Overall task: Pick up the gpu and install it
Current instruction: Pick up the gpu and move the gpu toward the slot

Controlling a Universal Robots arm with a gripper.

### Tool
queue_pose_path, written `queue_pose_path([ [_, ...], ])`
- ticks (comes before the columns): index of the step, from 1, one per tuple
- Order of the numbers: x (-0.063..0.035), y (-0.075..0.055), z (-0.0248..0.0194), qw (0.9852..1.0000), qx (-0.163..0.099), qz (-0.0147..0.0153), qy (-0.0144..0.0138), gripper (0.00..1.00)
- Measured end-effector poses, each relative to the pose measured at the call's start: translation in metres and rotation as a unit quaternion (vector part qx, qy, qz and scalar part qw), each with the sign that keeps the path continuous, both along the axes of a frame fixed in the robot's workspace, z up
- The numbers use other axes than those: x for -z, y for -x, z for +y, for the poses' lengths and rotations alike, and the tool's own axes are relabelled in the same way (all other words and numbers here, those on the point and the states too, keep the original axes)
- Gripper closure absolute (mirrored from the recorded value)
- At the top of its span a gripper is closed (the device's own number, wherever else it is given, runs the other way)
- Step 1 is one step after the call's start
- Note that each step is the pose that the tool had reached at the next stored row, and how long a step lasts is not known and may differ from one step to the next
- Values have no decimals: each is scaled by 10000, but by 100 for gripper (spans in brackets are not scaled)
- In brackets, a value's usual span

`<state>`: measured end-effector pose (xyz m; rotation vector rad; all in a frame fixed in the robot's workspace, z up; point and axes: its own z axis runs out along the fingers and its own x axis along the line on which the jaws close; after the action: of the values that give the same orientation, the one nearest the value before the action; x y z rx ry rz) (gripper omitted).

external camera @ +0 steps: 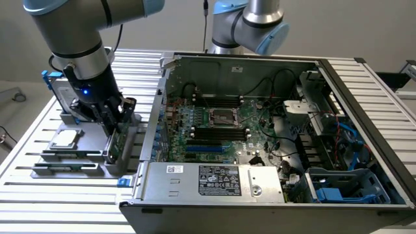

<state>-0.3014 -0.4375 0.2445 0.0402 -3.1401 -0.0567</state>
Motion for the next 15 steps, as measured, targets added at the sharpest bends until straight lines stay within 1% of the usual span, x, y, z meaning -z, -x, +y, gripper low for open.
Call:
queue_pose_path([
  [1,0,0,0,10000,0,1,0,72],
  [3,0,0,0,10000,0,1,0,74],
  [11,1,0,0,10000,0,0,-2,74],
  [12,0,1,1,10000,0,0,-5,74],
  [15,-24,1,1,10000,0,0,-34,74],
])
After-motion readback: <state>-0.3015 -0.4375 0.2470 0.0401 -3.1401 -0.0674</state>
